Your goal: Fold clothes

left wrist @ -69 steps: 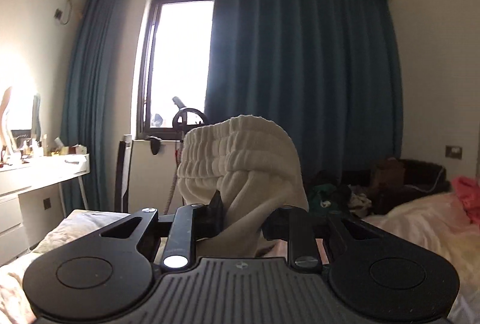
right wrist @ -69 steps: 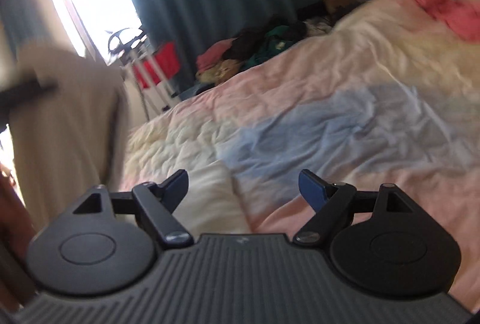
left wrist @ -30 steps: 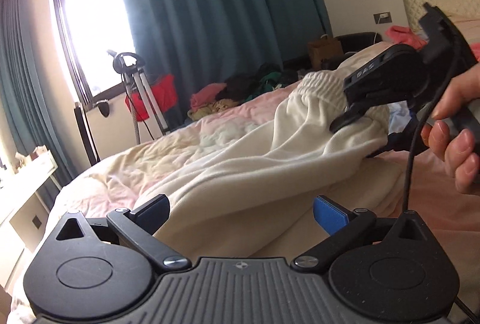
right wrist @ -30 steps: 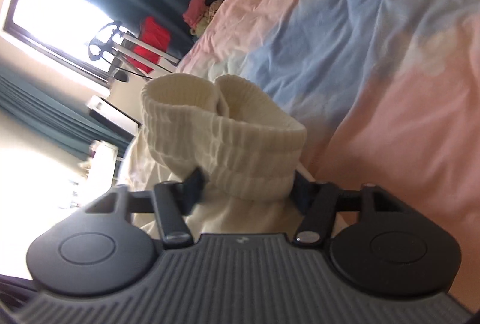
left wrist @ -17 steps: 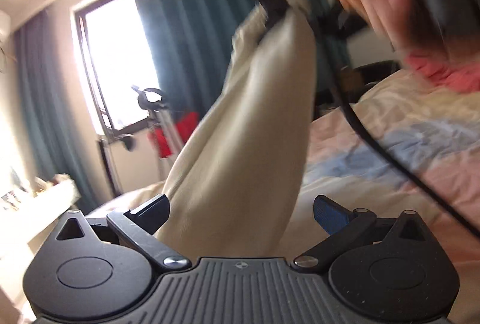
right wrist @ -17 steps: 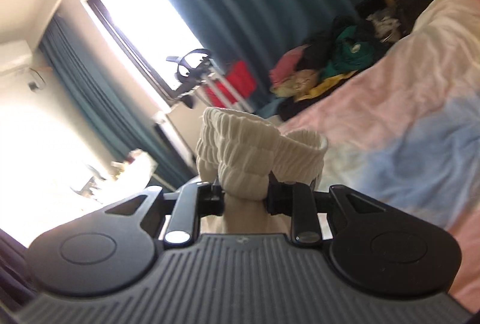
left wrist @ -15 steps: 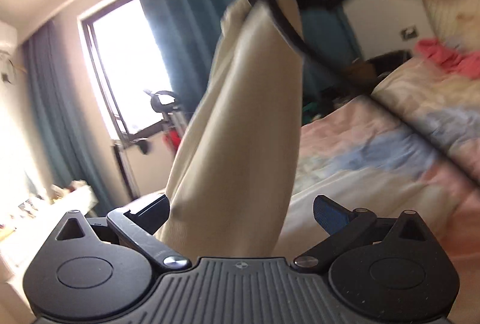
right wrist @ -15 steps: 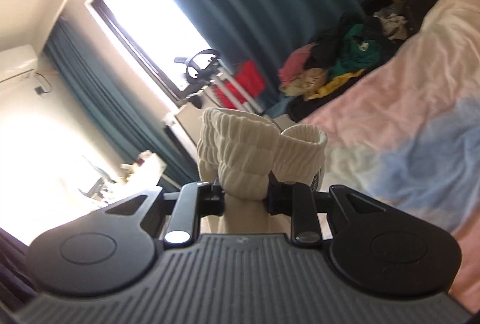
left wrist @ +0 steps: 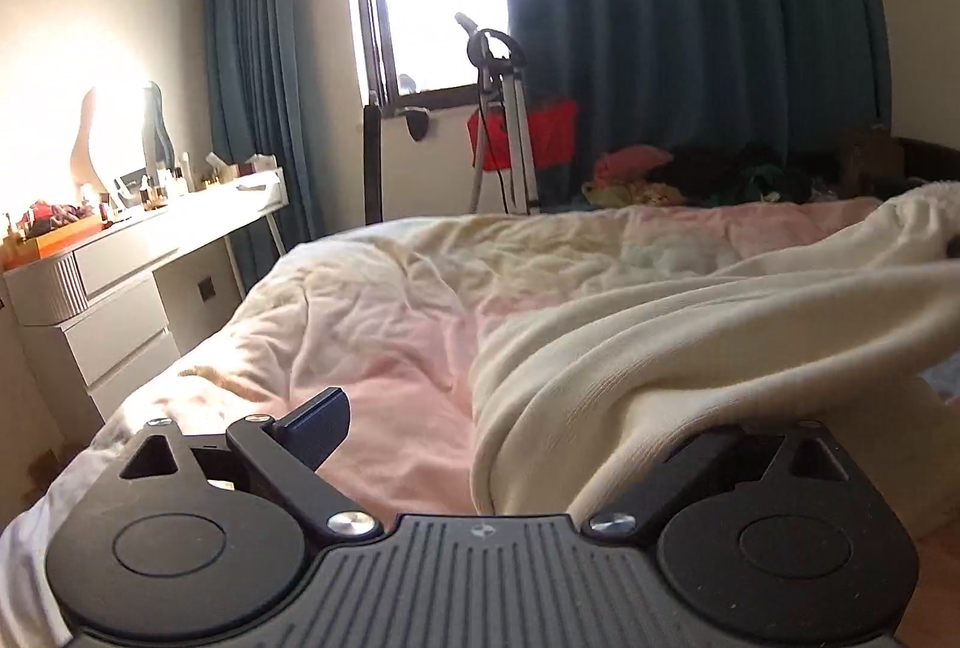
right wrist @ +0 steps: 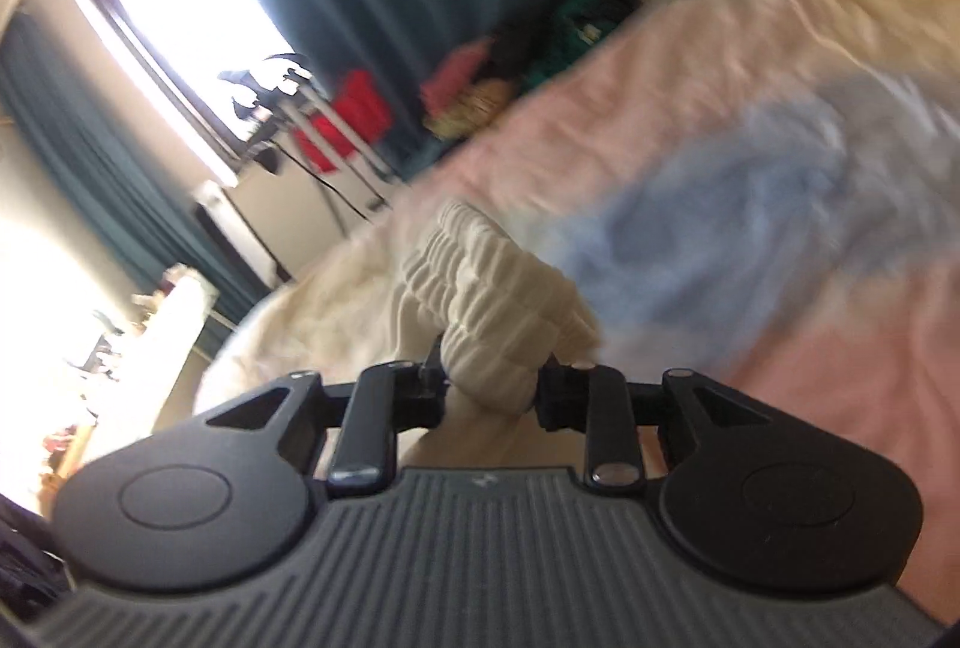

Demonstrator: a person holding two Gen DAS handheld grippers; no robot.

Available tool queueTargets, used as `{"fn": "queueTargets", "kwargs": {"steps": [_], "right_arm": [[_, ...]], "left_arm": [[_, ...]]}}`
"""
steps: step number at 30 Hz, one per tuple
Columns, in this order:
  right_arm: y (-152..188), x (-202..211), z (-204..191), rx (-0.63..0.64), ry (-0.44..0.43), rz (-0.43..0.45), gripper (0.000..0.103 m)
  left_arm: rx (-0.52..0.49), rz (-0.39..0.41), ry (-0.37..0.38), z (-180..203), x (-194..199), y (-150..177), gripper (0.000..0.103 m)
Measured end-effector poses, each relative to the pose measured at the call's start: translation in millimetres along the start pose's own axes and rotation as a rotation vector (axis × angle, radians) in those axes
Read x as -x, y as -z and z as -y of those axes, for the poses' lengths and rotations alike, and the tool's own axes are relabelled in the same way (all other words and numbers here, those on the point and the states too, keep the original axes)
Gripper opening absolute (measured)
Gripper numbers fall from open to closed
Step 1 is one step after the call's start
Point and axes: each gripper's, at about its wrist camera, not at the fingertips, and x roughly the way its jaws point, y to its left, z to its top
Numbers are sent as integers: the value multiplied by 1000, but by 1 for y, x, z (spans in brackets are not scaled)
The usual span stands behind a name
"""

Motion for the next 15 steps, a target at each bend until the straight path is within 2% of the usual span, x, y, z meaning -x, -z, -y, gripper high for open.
{"fn": "queueTargets", "kwargs": {"steps": [1,3,4,7,9,10,11,15], "right_arm": [[8,-1,14,-31,18,-26,36],[19,-2,33,-127,45,-82,48],[23,-3,41,-173,50,-106,49],[29,-6,57,-280,37,-143,62],[32,-7,64,-317,40,-157,77],[33,-8,68,-332,51,-165,80],[34,-7,71,-351,56,-172,83],[30,8,69,-378,56,-158,82]], "left_arm": [[-4,-24,2,1,-1,2,98],[15,-76,7,-4,-7,9,98],[36,-99,13,-8,-8,11,98],[101,-153,32,-20,-14,14,98],[140,-185,38,-26,-19,14,98],[156,-197,38,-28,-21,14,98],[172,-209,39,-31,-22,14,98],[221,-250,57,-38,-21,15,98]]}}
